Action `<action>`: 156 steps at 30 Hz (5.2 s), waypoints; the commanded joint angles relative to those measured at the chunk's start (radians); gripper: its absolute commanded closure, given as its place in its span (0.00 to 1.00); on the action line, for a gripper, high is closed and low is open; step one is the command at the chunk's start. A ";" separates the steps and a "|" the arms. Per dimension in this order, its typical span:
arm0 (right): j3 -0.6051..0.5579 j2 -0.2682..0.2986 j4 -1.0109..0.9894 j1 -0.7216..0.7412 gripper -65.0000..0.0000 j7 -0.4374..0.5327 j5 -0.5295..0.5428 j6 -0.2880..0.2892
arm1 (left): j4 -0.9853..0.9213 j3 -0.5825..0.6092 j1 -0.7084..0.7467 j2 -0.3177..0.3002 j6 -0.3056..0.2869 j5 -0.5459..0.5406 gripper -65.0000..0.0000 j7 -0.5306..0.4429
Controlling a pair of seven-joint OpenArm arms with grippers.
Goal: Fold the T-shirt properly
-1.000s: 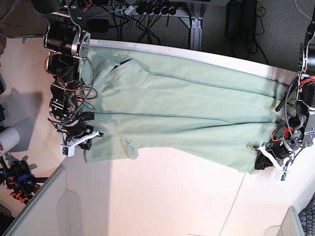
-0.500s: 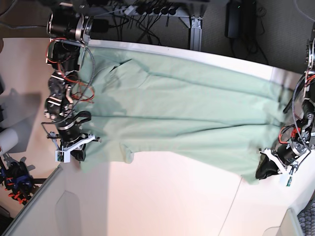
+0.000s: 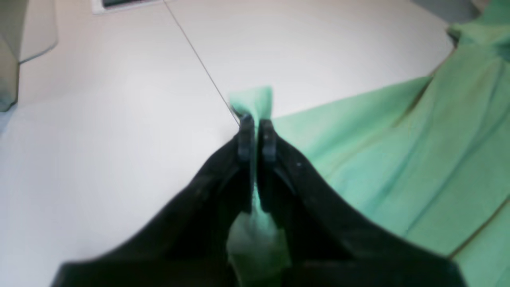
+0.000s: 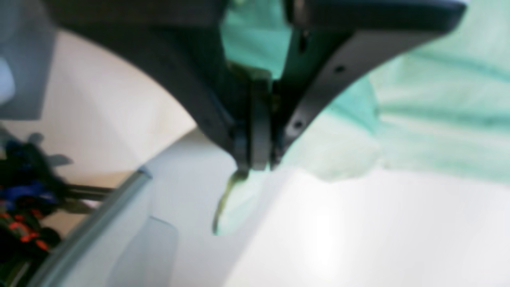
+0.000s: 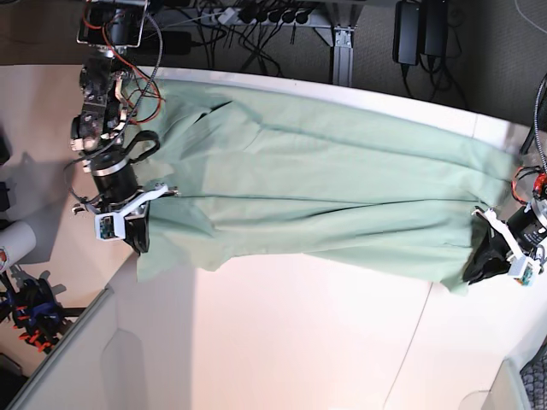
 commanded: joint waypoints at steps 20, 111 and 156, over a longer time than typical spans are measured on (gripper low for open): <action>0.088 0.054 0.195 -0.270 1.00 0.027 0.040 -0.001 | 0.207 -0.024 0.130 -0.066 -0.008 -0.039 1.00 0.198; 0.161 -0.214 0.261 -0.366 1.00 -0.254 0.268 0.003 | 0.093 -0.190 0.245 -0.013 -0.008 -0.476 0.44 0.580; 0.273 -0.214 0.385 -0.366 1.00 -0.269 0.373 0.003 | -0.160 -0.145 -0.068 -0.097 0.056 -0.132 1.00 0.293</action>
